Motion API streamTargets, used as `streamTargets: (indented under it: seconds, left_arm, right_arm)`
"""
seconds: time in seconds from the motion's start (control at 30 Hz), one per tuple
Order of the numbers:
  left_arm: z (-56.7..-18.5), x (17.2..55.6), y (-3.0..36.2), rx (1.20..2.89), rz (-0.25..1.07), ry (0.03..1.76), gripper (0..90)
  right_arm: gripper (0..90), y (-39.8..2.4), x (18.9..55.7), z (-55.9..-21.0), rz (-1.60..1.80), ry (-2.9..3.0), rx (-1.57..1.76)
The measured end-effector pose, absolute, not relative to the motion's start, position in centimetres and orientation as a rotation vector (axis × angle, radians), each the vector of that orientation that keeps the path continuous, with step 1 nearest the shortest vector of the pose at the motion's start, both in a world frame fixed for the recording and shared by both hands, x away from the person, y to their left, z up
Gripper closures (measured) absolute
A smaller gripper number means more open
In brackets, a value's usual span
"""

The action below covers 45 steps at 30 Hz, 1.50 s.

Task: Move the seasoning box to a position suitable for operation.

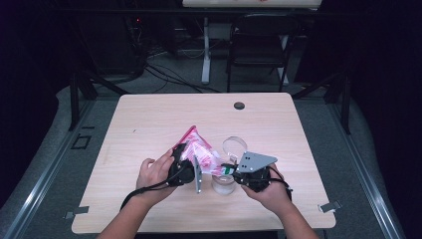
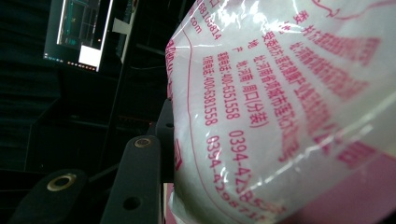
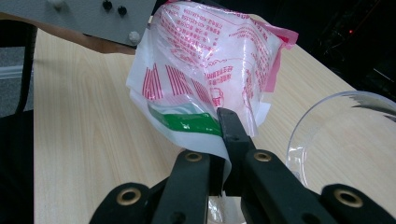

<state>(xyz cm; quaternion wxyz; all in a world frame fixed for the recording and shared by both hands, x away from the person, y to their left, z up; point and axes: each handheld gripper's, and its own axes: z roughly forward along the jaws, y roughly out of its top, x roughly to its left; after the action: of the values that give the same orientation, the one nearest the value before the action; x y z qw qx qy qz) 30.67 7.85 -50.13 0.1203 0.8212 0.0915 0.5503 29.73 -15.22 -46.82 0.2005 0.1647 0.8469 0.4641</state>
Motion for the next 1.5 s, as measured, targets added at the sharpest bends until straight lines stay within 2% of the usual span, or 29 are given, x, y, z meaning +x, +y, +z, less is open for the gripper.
streamTargets:
  seconds: [1.5]
  left_arm:
    - [-49.40, 30.58, 7.58, 2.381, 1.668, 0.212, 64.7]
  right_arm:
    - [90.0, -15.52, 29.79, -46.84, 1.299, 2.355, 0.481]
